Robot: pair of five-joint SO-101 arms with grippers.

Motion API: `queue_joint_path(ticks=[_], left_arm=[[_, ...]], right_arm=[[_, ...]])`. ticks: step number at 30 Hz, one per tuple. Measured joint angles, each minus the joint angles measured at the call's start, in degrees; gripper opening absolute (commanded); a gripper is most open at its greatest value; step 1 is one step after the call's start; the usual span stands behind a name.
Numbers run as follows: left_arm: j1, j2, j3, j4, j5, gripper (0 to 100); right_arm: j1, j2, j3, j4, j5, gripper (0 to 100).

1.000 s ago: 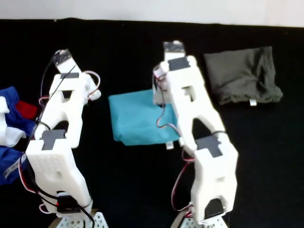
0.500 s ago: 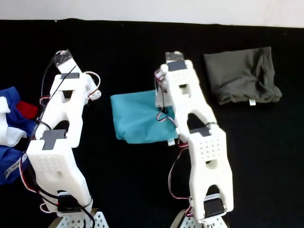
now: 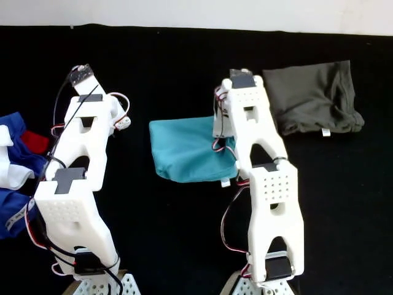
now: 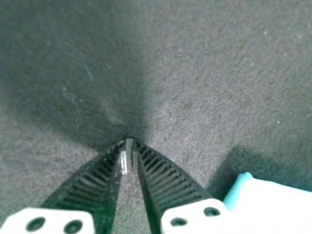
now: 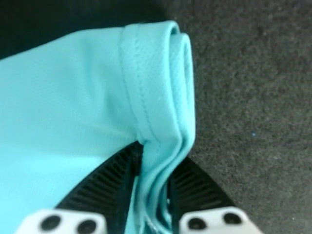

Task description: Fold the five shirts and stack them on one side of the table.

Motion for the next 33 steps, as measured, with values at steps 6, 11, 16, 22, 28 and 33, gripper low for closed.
queue_joint_path(ticks=[6, 11, 16, 22, 28, 33], left_arm=[[0.00, 0.00, 0.00, 0.00, 0.00, 1], [0.00, 0.00, 0.00, 0.00, 0.00, 1], [0.00, 0.00, 0.00, 0.00, 0.00, 1], [0.00, 0.00, 0.00, 0.00, 0.00, 1], [0.00, 0.00, 0.00, 0.00, 0.00, 1], [0.00, 0.00, 0.00, 0.00, 0.00, 1]], right_arm=[[0.00, 0.18, -2.64, 2.73, 0.53, 0.6], [0.00, -2.73, -10.02, 6.15, 4.75, 0.6], [2.11, -7.30, -17.23, 6.95, 15.74, 0.6], [10.81, -7.56, -20.22, 7.03, 22.77, 0.6], [18.99, -7.47, -22.51, 7.12, 27.87, 0.6], [24.35, -7.47, -30.59, 7.21, 31.21, 0.6]])
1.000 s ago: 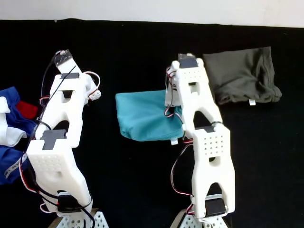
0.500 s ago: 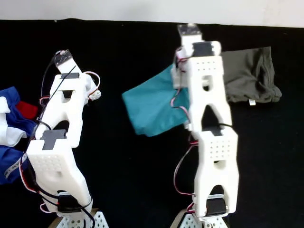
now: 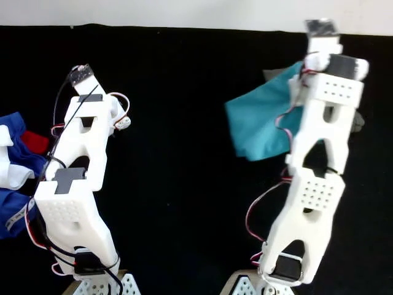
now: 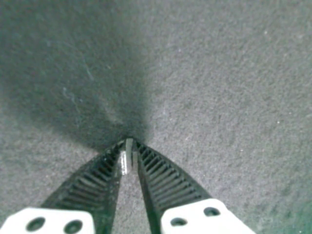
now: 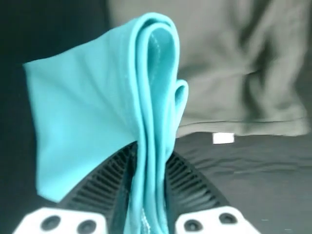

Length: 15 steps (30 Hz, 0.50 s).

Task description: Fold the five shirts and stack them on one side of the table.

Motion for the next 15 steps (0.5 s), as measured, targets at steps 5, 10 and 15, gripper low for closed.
queue_joint_path(ticks=[5, 10, 15], left_arm=[[0.00, 0.00, 0.00, 0.00, 0.00, 1], [0.00, 0.00, 0.00, 0.00, 0.00, 1], [0.00, 0.00, 0.00, 0.00, 0.00, 1]], right_arm=[[1.49, 0.00, -3.87, 0.00, 4.04, 0.6], [3.60, 0.00, -4.04, -4.66, 4.48, 0.6], [6.15, 0.00, 0.70, -14.77, 4.48, 0.6]])
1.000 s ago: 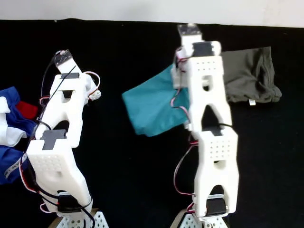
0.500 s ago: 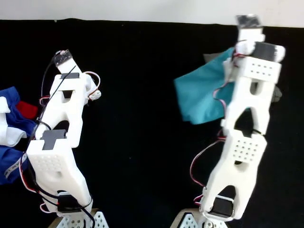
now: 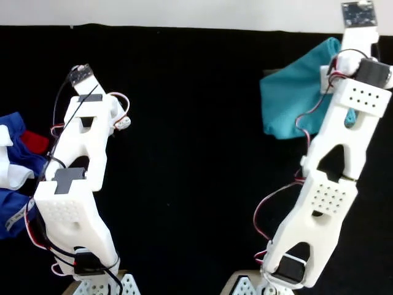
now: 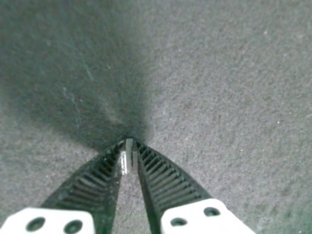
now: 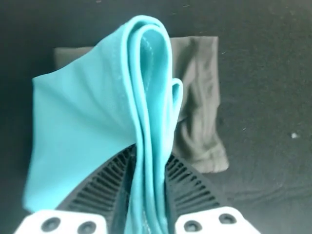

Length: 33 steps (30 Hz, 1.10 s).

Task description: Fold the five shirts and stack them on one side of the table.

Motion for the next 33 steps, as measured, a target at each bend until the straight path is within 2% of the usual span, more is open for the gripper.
queue_joint_path(ticks=[11, 17, 24, 33], left_arm=[[0.00, 0.00, 0.00, 0.00, 0.00, 1], [0.00, 0.00, 0.00, 0.00, 0.00, 1], [0.00, 0.00, 0.00, 0.00, 0.00, 1], [0.00, 0.00, 0.00, 0.00, 0.00, 1]], right_arm=[[3.16, 0.09, 24.62, -24.88, 0.00, 0.6], [2.99, 0.09, 19.43, -26.11, 0.00, 0.6], [2.99, 0.18, 14.95, -26.90, -3.96, 0.6], [4.31, 9.49, 13.01, -28.40, -3.96, 0.6]])
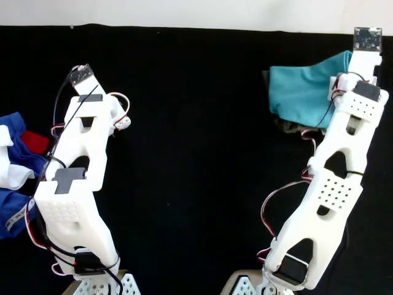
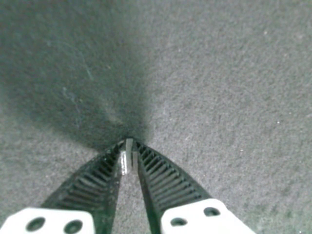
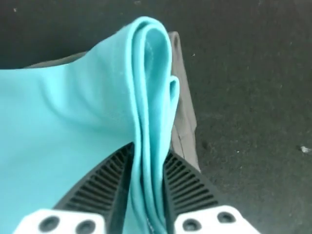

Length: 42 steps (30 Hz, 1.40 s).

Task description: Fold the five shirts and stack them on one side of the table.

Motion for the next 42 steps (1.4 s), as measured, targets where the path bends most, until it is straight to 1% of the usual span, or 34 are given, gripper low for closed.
queue_joint_path(ticks=[6, 7, 11, 13, 23, 25, 29, 31, 38, 42], left_arm=[[0.00, 0.00, 0.00, 0.00, 0.00, 1], [0.00, 0.00, 0.00, 0.00, 0.00, 1], [0.00, 0.00, 0.00, 0.00, 0.00, 1], [0.00, 0.00, 0.00, 0.00, 0.00, 1], [0.00, 0.00, 0.00, 0.00, 0.00, 1], [0.00, 0.00, 0.00, 0.00, 0.00, 1], [0.00, 0.00, 0.00, 0.00, 0.00, 1], [0.00, 0.00, 0.00, 0.00, 0.00, 1], [0.00, 0.00, 0.00, 0.00, 0.00, 1], [0.00, 0.00, 0.00, 0.00, 0.00, 1]], right_arm=[[0.35, 3.08, -3.16, 0.00, 0.00, 1.1], [0.35, 3.43, -3.25, -0.09, 0.70, 2.4], [0.35, 3.52, -3.25, -0.09, 2.02, 16.6], [0.35, 3.52, -4.13, 0.79, 2.02, 20.2], [0.26, 3.52, -18.46, 10.73, -1.05, 19.9], [-0.26, 3.52, -19.96, 13.27, -1.05, 15.2], [-3.78, 3.52, -21.54, 21.54, -1.14, 0.5], [-6.24, 3.52, -21.54, 25.58, -1.14, 1.5], [-13.45, 3.52, -21.54, 34.64, -1.14, 2.1], [-14.59, 5.45, -21.71, 36.04, 3.43, 2.1]])
